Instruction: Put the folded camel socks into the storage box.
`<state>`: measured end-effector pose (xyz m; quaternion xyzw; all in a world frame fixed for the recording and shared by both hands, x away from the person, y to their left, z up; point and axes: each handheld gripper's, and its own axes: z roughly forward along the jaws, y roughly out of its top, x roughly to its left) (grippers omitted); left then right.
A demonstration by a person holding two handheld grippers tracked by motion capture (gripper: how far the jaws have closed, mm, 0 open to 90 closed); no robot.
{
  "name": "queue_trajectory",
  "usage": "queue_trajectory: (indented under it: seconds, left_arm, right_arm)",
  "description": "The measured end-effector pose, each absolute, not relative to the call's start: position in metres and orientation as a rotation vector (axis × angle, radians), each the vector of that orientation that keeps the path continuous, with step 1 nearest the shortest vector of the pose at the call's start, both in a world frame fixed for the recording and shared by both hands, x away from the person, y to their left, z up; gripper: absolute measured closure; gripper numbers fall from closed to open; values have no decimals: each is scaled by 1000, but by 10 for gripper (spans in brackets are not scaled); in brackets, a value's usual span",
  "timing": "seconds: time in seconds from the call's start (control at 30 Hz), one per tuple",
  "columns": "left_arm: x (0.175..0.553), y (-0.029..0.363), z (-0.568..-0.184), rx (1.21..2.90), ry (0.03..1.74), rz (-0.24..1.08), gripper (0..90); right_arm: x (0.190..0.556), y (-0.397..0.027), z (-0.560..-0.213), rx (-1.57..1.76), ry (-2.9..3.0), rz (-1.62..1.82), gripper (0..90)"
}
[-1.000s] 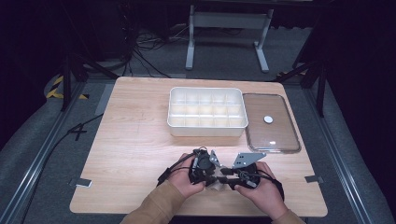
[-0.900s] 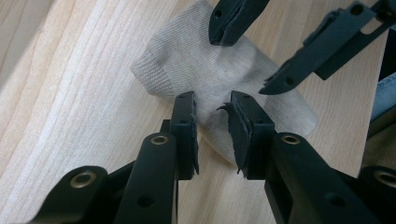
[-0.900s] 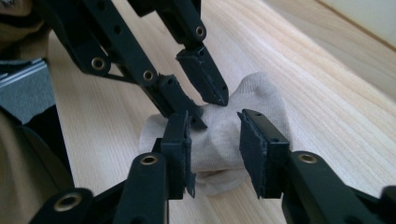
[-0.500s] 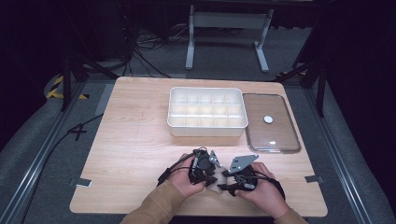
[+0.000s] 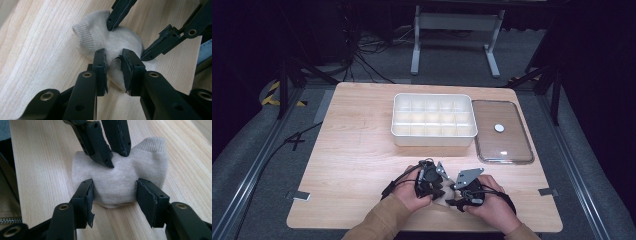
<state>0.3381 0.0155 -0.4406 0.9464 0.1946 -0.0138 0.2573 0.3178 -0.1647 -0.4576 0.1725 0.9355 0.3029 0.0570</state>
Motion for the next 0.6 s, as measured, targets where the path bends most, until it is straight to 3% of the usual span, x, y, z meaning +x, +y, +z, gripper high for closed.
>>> queue_trajectory:
  seconds: [0.6]
  left_arm:
    - [338,19,-438,2573,550,13,719]
  right_arm:
    - [319,-175,-451,589,2870,879,502]
